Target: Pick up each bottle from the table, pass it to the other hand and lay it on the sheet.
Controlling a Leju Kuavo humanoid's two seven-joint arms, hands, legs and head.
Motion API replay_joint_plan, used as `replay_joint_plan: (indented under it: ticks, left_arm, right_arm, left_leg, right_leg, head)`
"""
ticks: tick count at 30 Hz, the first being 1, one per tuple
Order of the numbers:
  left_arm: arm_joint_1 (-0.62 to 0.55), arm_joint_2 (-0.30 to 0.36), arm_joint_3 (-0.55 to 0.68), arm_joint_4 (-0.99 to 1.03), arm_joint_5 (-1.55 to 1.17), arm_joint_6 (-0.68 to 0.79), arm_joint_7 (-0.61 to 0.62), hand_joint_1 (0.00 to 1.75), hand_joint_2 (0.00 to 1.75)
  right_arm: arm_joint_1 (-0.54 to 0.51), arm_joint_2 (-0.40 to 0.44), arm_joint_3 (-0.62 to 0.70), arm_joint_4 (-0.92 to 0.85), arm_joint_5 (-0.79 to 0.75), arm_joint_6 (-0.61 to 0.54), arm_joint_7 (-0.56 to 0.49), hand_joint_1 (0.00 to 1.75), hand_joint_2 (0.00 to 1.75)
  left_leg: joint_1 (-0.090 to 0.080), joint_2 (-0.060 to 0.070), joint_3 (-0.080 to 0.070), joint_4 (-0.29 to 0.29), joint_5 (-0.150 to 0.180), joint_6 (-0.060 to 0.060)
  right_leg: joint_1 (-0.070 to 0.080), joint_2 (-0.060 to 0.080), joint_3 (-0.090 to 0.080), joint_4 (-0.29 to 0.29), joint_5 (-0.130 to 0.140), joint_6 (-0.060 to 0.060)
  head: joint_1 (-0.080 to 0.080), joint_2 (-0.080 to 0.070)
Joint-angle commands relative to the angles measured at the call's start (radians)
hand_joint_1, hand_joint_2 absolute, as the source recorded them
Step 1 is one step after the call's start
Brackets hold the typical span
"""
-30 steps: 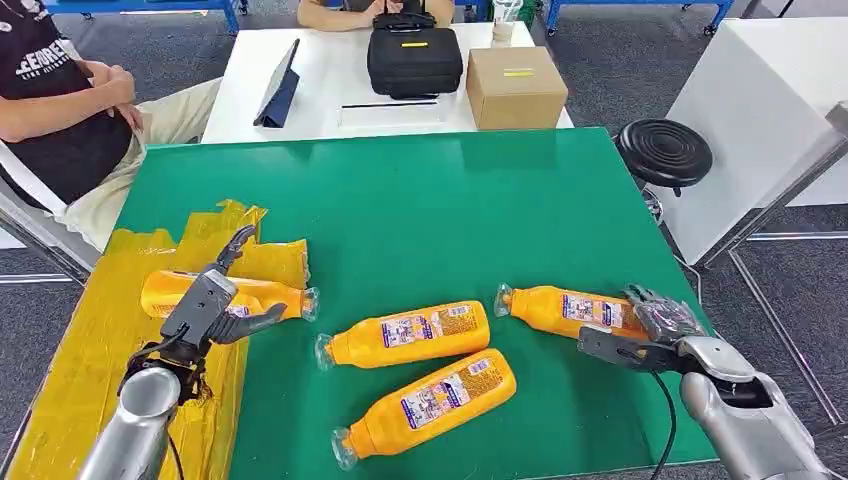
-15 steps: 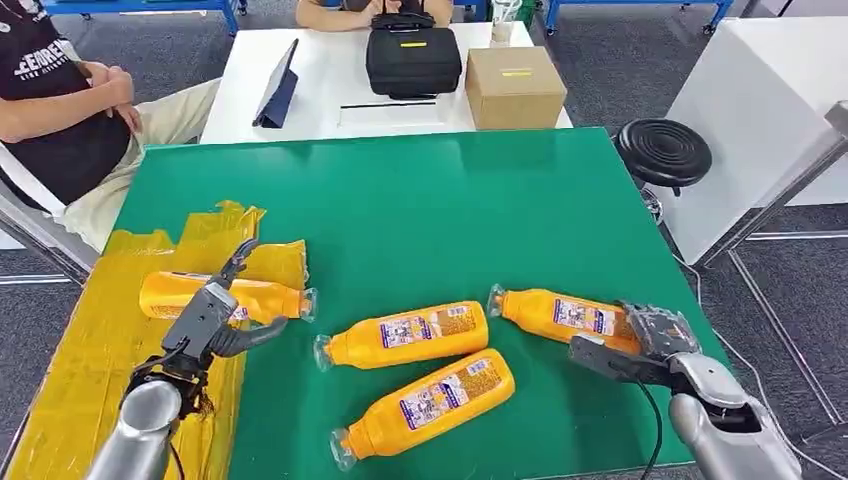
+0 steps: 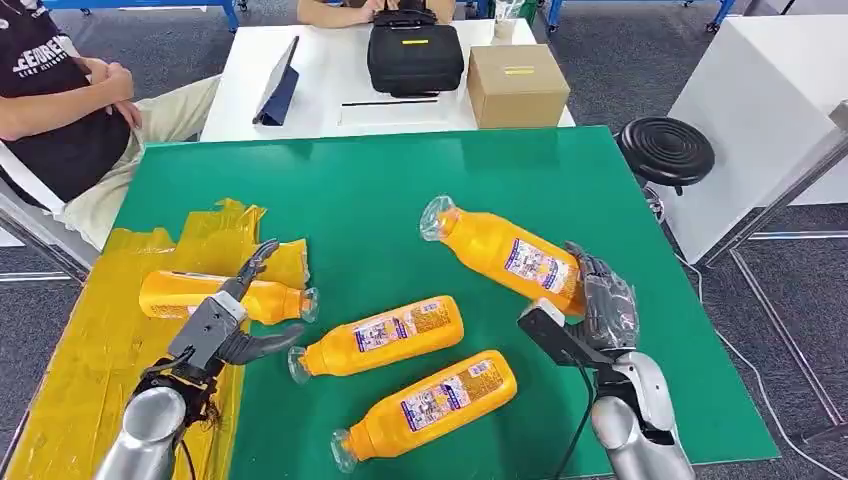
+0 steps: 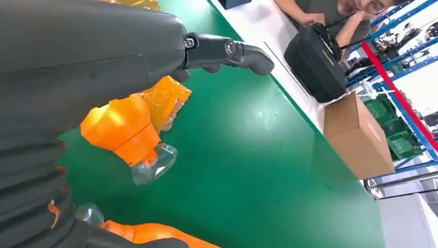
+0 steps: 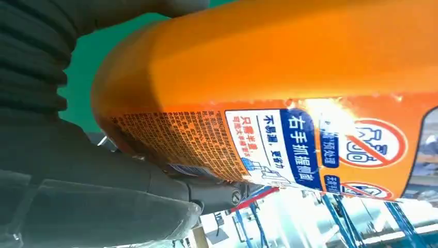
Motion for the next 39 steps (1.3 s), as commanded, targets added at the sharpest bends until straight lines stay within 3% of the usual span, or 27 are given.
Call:
replay_joint_plan:
  ticks: [1,14,20,21,23,24,29,39]
  left_arm:
    - [-0.052,-0.003,-0.058,0.066,0.024,-0.001,0.014,0.00,1.75]
    - [-0.092,-0.025,-0.089,0.100,0.047,-0.046,0.021,0.00,1.75]
    - [-0.185,-0.086,-0.181,0.125,0.371,-0.192,0.093,0.00,1.75]
    - [-0.201,-0.089,-0.205,0.119,0.410,-0.190,0.104,0.00,0.00]
    - [-0.233,-0.097,-0.251,0.104,0.475,-0.154,0.127,0.00,0.00]
    - [-0.247,-0.098,-0.267,0.101,0.499,-0.139,0.132,0.00,1.75]
    - [-0.271,-0.118,-0.286,0.118,0.627,-0.120,0.172,0.00,1.75]
    - [-0.272,-0.136,-0.307,0.131,0.755,-0.100,0.154,0.00,1.75]
  right_arm:
    - [-0.040,0.066,0.009,-0.029,0.075,-0.124,-0.002,1.75,1.75]
    - [-0.038,0.070,0.027,-0.036,0.039,-0.162,-0.027,1.75,1.75]
    - [-0.099,0.122,0.155,0.058,-0.075,-0.210,-0.130,1.75,1.75]
    - [-0.124,0.125,0.179,0.082,-0.103,-0.215,-0.154,1.75,1.75]
    - [-0.166,0.133,0.227,0.131,-0.146,-0.235,-0.190,1.75,1.75]
    - [-0.183,0.134,0.250,0.149,-0.155,-0.238,-0.202,1.75,1.75]
    - [-0.257,0.152,0.338,0.205,-0.175,-0.271,-0.233,1.75,1.75]
    - [-0.296,0.170,0.415,0.270,-0.187,-0.288,-0.238,1.75,1.75]
  left_leg:
    - [0.002,0.003,0.001,0.001,-0.001,-0.005]
    - [0.001,0.002,0.001,0.001,-0.001,-0.004]
    - [0.001,0.001,0.000,0.001,-0.001,-0.004]
    - [0.001,0.001,-0.001,0.001,0.000,-0.003]
    - [0.001,0.003,-0.001,0.001,-0.001,-0.003]
    - [0.001,0.002,-0.001,0.001,0.000,-0.003]
    - [0.001,0.004,0.000,0.001,0.000,-0.002]
    - [0.001,0.003,0.001,0.001,0.000,-0.003]
  right_leg:
    - [0.002,-0.001,0.003,-0.001,-0.001,-0.003]
    - [0.001,-0.001,0.003,-0.001,-0.001,-0.002]
    - [0.002,-0.002,0.002,-0.001,0.000,-0.002]
    - [0.001,0.000,0.000,0.000,0.000,-0.001]
    - [0.001,0.001,0.000,0.000,0.001,-0.002]
    - [0.001,0.000,0.000,0.000,0.001,-0.002]
    - [0.001,0.001,0.001,-0.001,0.001,-0.002]
    - [0.002,0.000,0.003,-0.001,0.000,-0.002]
  head:
    - [0.000,0.000]
    - [0.000,0.000]
    - [0.000,0.000]
    - [0.000,0.000]
    - [0.000,0.000]
    - [0.000,0.000]
    - [0.000,0.000]
    - [0.000,0.000]
